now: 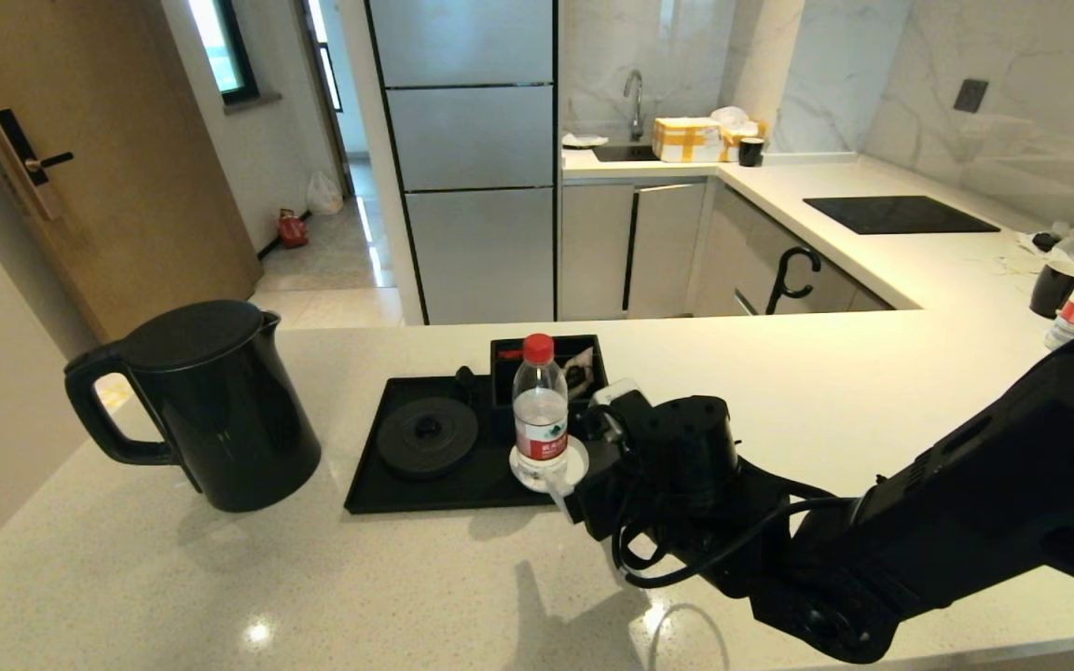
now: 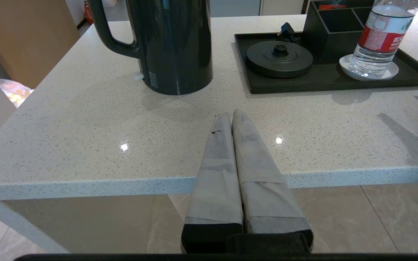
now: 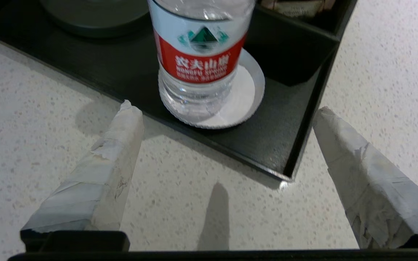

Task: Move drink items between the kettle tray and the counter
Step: Pick up the bottled water

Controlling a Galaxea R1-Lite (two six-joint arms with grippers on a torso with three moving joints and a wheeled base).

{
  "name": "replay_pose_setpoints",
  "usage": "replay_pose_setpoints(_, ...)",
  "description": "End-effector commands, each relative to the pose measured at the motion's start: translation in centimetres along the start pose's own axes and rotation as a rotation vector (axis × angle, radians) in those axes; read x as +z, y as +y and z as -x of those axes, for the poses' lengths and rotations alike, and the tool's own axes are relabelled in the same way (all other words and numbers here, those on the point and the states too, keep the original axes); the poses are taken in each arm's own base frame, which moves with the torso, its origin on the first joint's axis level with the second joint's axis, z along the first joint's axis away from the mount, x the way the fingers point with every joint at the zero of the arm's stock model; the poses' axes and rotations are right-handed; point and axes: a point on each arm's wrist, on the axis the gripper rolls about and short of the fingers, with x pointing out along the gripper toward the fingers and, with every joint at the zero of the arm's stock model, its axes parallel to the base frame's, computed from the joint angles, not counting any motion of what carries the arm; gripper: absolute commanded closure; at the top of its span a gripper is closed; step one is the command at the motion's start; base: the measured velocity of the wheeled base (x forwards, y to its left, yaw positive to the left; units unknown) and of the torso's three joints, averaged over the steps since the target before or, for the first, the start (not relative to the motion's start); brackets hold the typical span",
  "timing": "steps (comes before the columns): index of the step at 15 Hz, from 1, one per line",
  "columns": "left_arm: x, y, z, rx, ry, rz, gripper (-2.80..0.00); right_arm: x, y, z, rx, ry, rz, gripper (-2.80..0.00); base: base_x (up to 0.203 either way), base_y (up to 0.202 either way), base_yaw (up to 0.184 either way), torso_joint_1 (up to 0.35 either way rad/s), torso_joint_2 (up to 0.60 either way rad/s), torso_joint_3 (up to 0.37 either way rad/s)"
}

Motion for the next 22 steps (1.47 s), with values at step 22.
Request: replay_pose_setpoints(22,0.0,0.0,0.0,0.000,0.000,0.000,0.00,3.4,3.5,-7.4,-0.080,-0.207,-0.056,-2.80,0.000,0.000,0.000,0.000,0.00,0.000)
